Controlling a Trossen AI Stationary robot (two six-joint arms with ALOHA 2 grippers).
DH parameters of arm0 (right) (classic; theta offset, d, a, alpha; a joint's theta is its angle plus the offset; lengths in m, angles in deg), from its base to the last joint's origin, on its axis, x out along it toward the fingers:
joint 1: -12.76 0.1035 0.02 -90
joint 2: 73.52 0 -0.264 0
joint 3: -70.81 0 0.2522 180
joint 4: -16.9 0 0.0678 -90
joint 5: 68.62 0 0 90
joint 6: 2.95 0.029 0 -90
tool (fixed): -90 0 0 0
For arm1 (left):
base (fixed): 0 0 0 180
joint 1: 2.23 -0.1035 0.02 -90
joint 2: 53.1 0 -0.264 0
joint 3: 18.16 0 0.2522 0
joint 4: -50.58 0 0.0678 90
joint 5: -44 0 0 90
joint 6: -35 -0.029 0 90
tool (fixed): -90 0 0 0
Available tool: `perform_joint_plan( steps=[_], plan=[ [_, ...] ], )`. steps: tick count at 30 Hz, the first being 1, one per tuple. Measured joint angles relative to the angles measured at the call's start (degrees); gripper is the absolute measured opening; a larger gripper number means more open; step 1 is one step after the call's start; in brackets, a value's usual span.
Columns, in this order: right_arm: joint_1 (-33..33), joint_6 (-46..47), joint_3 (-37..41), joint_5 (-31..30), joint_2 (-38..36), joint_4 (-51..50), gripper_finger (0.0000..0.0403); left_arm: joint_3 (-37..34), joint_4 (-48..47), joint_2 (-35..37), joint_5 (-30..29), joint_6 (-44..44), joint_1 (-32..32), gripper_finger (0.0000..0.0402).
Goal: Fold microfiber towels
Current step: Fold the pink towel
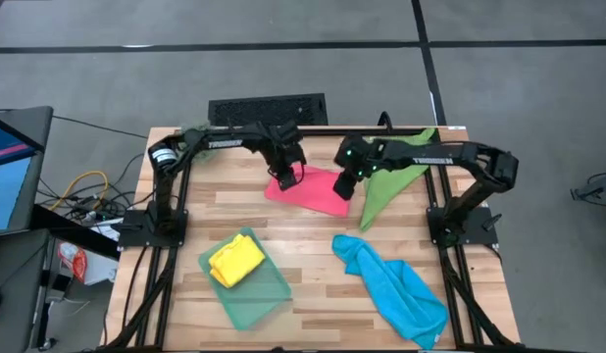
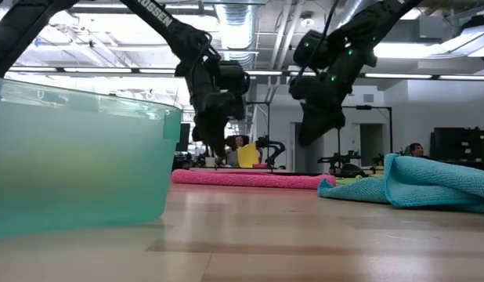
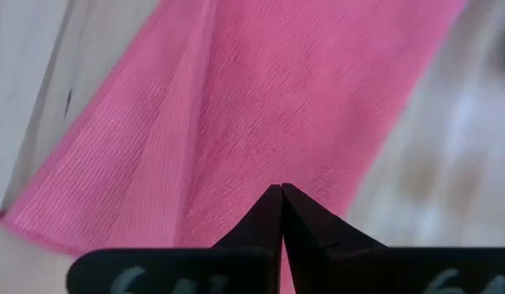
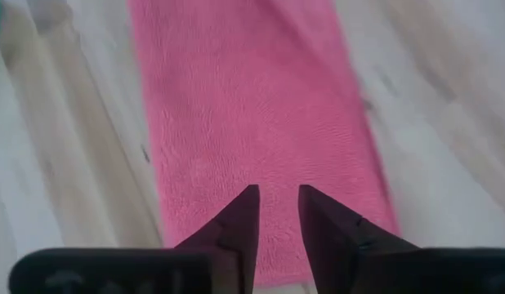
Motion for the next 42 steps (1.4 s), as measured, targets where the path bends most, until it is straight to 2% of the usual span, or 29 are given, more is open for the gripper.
perform_joint_plan(
  steps=[3, 9, 17, 19, 21, 23, 25, 31, 32, 36, 42],
  plan=[
    [1.97, -0.15, 0.99, -0.67, 2.96, 0.85, 0.0103, -1.53, 3.07, -0.05, -2.84, -0.72, 2.32, 0.0],
    [4.29, -0.32, 1.34, -0.74, 8.43, 1.82, 0.0095, -2.08, 6.16, -0.42, -14.98, -1.73, 4.76, 0.0],
    [4.76, -0.32, 1.57, -0.7, 10.46, 2.24, 0.0092, -1.94, 8.98, -2.61, -18.09, -1.01, 1.99, 0.0],
    [4.78, -0.35, 1.5, -0.72, 10.44, 2.77, 0.0092, -1.82, 8.07, -3.35, -15.47, -0.34, 0.64, 0.0],
    [4.76, -0.35, 1.5, -0.77, 10.43, 2.66, 0.0092, -1.76, 7.15, -3.02, -10.27, 1.02, -0.32, 0.0],
    [4.76, -0.58, 1.5, -0.75, 10.43, 2.7, 0.0092, -1.67, 7.39, -1.52, -4.28, 2.09, -0.96, 0.0],
    [4.76, -0.78, 1.5, -0.77, 10.43, 2.75, 0.0092, -1.66, 7.98, 0.75, -0.97, 2.4, -1.05, 0.0],
    [4.77, -0.78, 1.5, -0.77, 10.43, 4.2, 0.0092, -1.58, 5.8, 2.91, 1.57, -4.19, 1.34, 0.0],
    [4.78, -0.78, 1.5, -0.77, 10.43, 4.33, 0.0092, -1.58, 4.92, 2.09, 1.11, -5.49, 2.19, 0.0],
    [4.76, -0.76, 1.5, -0.77, 10.43, 4.47, 0.0092, -1.75, 3.93, -2.56, -6.81, -6.55, 4.08, 0.0],
    [4.76, -0.76, 1.5, -0.77, 10.41, 4.51, 0.0092, -1.67, 4.84, -5.18, -16.33, -5.69, 3.46, 0.0]
  ],
)
